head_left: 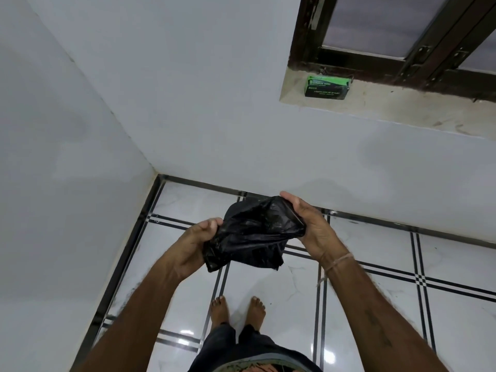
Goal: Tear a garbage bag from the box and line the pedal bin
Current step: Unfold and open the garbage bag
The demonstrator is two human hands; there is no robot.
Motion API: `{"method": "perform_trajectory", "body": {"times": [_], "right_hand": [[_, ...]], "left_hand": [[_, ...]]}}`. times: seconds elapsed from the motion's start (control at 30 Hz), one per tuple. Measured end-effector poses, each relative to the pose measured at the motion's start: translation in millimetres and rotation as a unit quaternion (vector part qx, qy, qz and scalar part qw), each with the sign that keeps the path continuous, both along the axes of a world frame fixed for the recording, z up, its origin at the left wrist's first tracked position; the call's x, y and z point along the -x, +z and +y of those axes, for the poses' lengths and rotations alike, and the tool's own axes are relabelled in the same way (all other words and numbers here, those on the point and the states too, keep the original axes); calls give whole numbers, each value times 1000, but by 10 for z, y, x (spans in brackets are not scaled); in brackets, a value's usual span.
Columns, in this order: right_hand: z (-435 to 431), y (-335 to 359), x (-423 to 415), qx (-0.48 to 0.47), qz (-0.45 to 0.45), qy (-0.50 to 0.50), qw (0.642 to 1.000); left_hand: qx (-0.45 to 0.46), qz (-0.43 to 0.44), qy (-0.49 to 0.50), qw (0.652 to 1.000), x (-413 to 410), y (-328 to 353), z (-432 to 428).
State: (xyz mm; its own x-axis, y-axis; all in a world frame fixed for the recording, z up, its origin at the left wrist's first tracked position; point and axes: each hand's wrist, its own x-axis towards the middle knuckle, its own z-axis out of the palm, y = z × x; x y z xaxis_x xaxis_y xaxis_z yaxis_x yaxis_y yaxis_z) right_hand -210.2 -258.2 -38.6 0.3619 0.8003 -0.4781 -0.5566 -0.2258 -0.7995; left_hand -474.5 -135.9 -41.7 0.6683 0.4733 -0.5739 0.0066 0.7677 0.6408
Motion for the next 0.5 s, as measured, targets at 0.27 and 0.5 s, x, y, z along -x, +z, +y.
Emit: {"method": "perform_trajectory", "body": {"times": [0.27, 0.5], "right_hand": [[247, -106, 9, 59, -100, 70, 991], [1024, 299, -157, 57, -224, 162, 959]], "left_hand": [[15, 23, 118, 993, -55, -120, 59], [-84, 74, 209, 972, -95, 107, 765]]}}
